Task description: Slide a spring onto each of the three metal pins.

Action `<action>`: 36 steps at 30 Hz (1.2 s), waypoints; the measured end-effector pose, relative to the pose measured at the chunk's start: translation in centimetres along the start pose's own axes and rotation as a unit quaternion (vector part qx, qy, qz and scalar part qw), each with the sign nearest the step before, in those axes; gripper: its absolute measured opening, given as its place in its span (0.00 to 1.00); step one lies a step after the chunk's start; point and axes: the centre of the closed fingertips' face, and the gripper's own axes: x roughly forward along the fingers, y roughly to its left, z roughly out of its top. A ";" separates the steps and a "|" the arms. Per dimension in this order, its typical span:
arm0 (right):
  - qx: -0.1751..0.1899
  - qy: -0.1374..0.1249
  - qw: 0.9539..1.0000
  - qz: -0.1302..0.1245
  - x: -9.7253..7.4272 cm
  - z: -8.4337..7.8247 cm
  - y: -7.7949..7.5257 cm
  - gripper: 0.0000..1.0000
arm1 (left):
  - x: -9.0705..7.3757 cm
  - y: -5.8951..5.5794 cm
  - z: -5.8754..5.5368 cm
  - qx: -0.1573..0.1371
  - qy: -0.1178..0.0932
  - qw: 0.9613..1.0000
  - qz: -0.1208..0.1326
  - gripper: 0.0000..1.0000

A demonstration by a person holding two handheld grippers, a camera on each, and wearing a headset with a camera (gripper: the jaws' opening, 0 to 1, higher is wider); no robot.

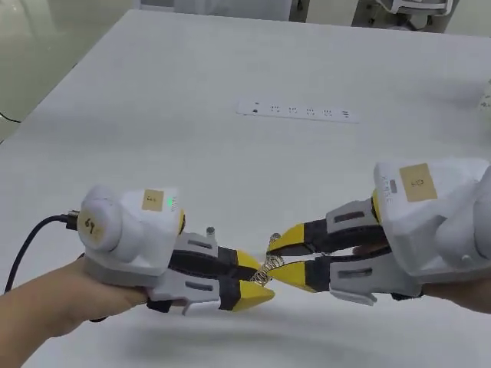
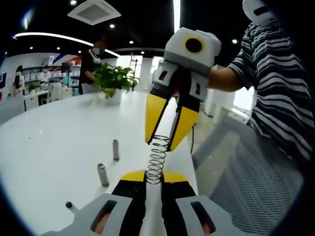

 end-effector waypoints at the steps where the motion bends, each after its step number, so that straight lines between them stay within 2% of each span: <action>1: -0.002 -0.002 1.000 -0.001 0.1 0.2 0.0 0.07 | 0.0 0.0 0.1 0.001 0.000 1.000 0.000 0.03; 11: -0.020 -0.005 1.000 -0.008 0.7 0.8 0.2 0.07 | 0.4 -0.1 0.2 0.005 0.004 1.000 -0.002 0.03; 16: -0.017 -0.012 1.000 -0.013 0.7 0.9 0.1 0.07 | 0.4 -0.2 0.4 0.005 0.005 1.000 -0.002 0.03; 24: -0.013 -0.011 1.000 -0.012 0.6 0.7 0.3 0.07 | 0.3 -0.2 0.0 -0.005 0.012 1.000 -0.002 0.03; 36: -0.019 -0.007 1.000 -0.012 0.7 0.9 0.2 0.07 | 0.1 -0.2 0.0 -0.009 0.009 1.000 0.000 0.04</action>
